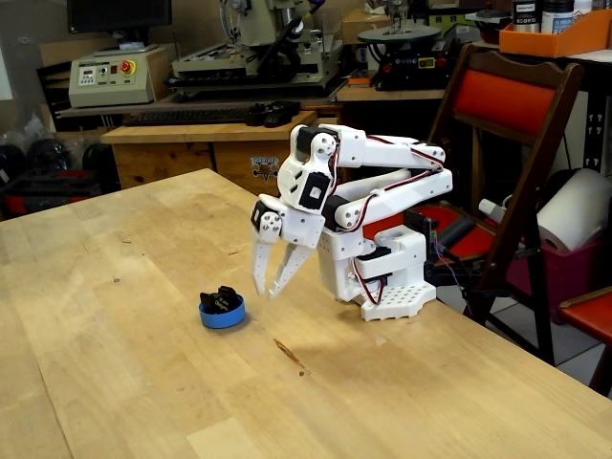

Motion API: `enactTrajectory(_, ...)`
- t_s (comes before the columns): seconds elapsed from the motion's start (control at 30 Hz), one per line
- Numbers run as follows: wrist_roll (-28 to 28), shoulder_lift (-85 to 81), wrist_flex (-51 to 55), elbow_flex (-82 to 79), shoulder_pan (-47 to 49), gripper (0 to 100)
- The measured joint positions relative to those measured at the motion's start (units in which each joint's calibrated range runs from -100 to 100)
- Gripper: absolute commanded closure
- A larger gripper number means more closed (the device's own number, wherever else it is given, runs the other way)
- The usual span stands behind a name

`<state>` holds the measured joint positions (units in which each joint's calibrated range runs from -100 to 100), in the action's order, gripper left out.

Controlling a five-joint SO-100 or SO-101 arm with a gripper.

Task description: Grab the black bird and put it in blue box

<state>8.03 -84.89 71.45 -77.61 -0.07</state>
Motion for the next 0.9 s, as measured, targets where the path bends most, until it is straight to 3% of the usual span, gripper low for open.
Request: enactTrajectory(0.9, 0.0, 0.0, -7.92, -10.12, 0.0, 96)
